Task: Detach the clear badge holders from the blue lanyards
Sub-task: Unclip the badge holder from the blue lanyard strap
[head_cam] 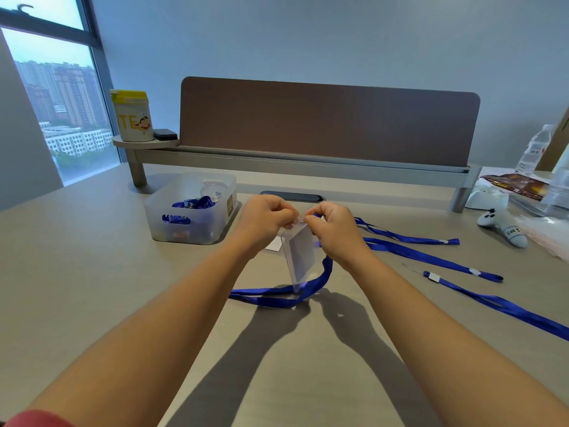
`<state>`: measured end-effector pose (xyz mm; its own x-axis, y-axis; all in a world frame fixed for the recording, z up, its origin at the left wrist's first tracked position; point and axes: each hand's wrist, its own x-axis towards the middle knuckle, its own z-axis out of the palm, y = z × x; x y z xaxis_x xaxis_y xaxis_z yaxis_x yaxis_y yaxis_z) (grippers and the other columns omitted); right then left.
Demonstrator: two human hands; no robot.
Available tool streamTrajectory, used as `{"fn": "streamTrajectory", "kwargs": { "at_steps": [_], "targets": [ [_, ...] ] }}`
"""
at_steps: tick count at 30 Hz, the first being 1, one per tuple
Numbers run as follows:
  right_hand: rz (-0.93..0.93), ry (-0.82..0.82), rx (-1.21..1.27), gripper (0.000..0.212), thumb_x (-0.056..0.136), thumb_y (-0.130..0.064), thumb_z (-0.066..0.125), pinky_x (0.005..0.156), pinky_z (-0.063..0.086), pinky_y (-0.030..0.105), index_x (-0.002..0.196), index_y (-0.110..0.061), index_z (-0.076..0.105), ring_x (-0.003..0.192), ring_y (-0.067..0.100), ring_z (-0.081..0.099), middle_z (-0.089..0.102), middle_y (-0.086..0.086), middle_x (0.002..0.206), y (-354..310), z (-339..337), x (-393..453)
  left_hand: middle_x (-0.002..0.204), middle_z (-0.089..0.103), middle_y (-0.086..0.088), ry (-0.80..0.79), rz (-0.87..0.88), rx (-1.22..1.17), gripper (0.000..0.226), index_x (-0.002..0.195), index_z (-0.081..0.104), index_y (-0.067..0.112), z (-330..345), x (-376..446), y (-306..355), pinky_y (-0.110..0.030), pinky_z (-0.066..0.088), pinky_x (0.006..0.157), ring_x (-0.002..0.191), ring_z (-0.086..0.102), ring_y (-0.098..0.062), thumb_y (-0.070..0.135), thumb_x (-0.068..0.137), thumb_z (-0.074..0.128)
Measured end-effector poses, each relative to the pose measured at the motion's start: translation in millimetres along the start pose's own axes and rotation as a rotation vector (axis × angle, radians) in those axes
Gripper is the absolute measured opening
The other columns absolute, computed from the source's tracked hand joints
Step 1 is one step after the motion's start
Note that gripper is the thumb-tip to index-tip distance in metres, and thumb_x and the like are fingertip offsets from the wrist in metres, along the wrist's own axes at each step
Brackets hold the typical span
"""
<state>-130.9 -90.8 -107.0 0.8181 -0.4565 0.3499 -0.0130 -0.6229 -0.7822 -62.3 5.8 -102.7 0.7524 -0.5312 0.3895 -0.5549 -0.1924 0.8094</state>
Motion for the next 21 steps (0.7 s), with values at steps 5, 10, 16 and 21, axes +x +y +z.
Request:
{"fn": "streamTrajectory", "kwargs": {
  "at_steps": [5,10,16,21],
  "targets": [
    [0.131,0.011,0.229,0.023,0.094,-0.013,0.045,0.054,0.037,0.015,0.102,0.002,0.061,0.058,0.007,0.043,0.05,-0.002,0.066,1.1,-5.2,4.3,0.082,0.058,-0.001,-0.044,-0.09,-0.221,0.019,0.097,0.061,0.003,-3.5,-0.5,4.6,-0.02,0.048,0.071,0.083,0.057,-0.017,0.015,0.089,0.05],
    [0.345,-0.069,0.606,0.023,0.095,-0.013,0.043,0.046,0.038,0.017,0.076,-0.013,0.056,0.052,0.01,0.04,0.05,0.002,0.064,-3.4,-14.2,5.5,0.121,0.052,-0.008,-0.151,-0.082,-0.121,0.04,0.123,0.046,0.008,6.6,-7.7,-3.9,-0.035,0.046,0.09,0.112,0.05,-0.023,0.02,0.086,0.055],
    [0.385,-0.08,0.487,0.024,0.095,-0.014,0.044,0.037,0.034,0.014,0.074,-0.012,0.056,0.046,0.01,0.034,0.054,0.003,0.065,5.9,-22.4,4.6,0.109,0.065,-0.017,0.006,0.028,0.201,0.025,0.106,0.061,0.003,14.5,-8.3,-22.3,-0.031,0.047,0.079,0.094,0.058,-0.021,0.015,0.093,0.043],
    [0.19,-0.035,-0.006,0.036,0.092,-0.016,0.048,0.053,0.035,0.024,0.057,-0.011,0.054,0.051,0.011,0.04,0.048,0.001,0.055,16.3,-21.6,5.4,0.104,0.068,-0.02,0.232,0.308,0.463,0.024,0.104,0.062,0.002,13.1,-10.3,-23.3,-0.026,0.042,0.065,0.091,0.063,-0.032,0.016,0.089,0.051]
  ]
}}
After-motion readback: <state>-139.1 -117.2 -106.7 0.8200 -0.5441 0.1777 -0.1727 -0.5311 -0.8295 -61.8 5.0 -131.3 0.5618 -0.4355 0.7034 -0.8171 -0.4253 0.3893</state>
